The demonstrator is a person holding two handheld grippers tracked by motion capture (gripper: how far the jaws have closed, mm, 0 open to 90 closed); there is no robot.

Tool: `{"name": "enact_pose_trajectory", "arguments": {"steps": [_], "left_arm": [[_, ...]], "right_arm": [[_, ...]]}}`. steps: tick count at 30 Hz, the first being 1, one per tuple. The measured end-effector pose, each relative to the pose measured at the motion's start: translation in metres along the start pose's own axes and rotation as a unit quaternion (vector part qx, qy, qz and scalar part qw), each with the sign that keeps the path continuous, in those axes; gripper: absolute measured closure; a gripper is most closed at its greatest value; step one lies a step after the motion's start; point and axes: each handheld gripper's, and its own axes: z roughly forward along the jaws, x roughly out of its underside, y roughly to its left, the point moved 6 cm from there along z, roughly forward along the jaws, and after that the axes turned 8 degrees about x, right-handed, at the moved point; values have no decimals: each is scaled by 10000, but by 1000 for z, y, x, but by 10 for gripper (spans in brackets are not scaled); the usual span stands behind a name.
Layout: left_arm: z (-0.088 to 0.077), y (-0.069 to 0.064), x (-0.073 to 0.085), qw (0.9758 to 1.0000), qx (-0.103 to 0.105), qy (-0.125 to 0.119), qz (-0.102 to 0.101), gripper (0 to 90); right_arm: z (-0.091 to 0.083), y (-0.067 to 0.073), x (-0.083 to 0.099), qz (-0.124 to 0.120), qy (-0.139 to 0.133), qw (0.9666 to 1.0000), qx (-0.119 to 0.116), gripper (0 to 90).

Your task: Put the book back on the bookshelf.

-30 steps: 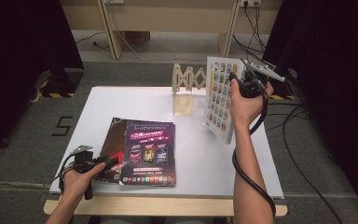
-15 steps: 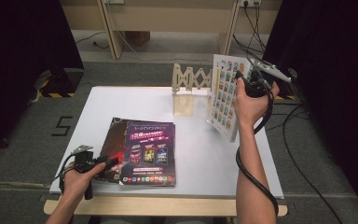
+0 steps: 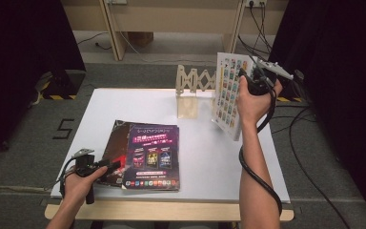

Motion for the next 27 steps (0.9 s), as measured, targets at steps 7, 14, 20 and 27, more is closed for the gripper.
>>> {"name": "enact_pose_trajectory", "arguments": {"steps": [7, 14, 20, 27], "left_arm": [[1, 0, 0, 10000, 3, 21, 9, 371], [1, 2, 1, 10000, -26, 30, -1, 371], [1, 1, 1, 10000, -10, 43, -5, 371], [2, 2, 2, 10000, -12, 50, -16, 371]], "right_arm": [[10, -3, -4, 79, 24, 9999, -84, 742], [18, -8, -6, 5, 10, 10000, 87, 741], [24, -9, -9, 68, -9, 9999, 114, 742], [33, -6, -8, 19, -40, 9999, 145, 742]]}}
